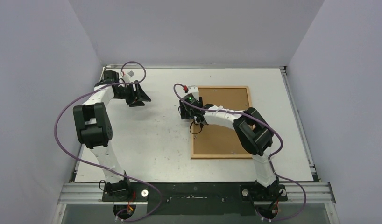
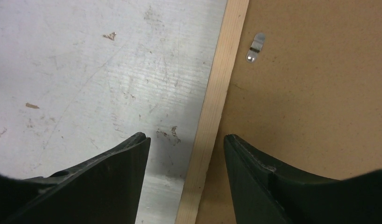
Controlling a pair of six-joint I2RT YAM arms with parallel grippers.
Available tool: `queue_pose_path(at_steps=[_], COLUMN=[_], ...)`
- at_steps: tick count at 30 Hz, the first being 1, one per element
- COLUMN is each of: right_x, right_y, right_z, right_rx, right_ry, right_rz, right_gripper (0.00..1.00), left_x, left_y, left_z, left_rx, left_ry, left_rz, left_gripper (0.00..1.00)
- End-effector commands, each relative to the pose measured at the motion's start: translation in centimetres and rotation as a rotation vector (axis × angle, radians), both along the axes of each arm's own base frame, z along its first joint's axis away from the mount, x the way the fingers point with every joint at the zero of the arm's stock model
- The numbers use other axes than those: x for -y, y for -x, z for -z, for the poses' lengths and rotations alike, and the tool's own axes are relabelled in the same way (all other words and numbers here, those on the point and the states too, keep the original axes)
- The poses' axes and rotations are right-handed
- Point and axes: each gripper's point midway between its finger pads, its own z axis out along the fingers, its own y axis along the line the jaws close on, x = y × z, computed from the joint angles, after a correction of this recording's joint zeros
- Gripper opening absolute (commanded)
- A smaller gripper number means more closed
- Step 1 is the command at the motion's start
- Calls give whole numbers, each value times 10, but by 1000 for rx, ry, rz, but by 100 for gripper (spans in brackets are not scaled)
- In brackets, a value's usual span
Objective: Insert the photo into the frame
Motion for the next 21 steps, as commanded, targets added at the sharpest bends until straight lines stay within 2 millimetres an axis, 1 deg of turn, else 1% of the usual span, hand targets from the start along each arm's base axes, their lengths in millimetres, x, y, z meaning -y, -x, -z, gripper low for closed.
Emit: queue_pose_path(at_steps=[1,3,5,7,9,14,18,21], right_x=[-9,-11,-15,-23,-36,-65,-94,-106], right_y=[-6,-5,-2,4,13,45,79,102], right_z=[-3,-1,-3,-7,-12,-24,-34,-35], right_rx=[18,13,24,41,56,96,107,87], right_ry=[-6,-7,-1,2,5,39,24,6], right_rz=[1,-5,-25,-67,-136,-305,-455,-534], right_gripper=[56,47,41,39,36,29,29,31], left_x=[-2,-3,-5,-7,-8,-12,-14,-15], left_y=[1,1,2,1,1,3,4,2], left_z=[-25,-26,-26,-26,-25,-21,-18,-15], left_rx=[72,71,68,69,67,53,46,54], left_ry=[0,0,0,-4,-7,-18,-33,-41], left_rz=[4,1,-3,-7,-10,-23,-25,-29], left_gripper=[56,55,55,55,55,53,53,53])
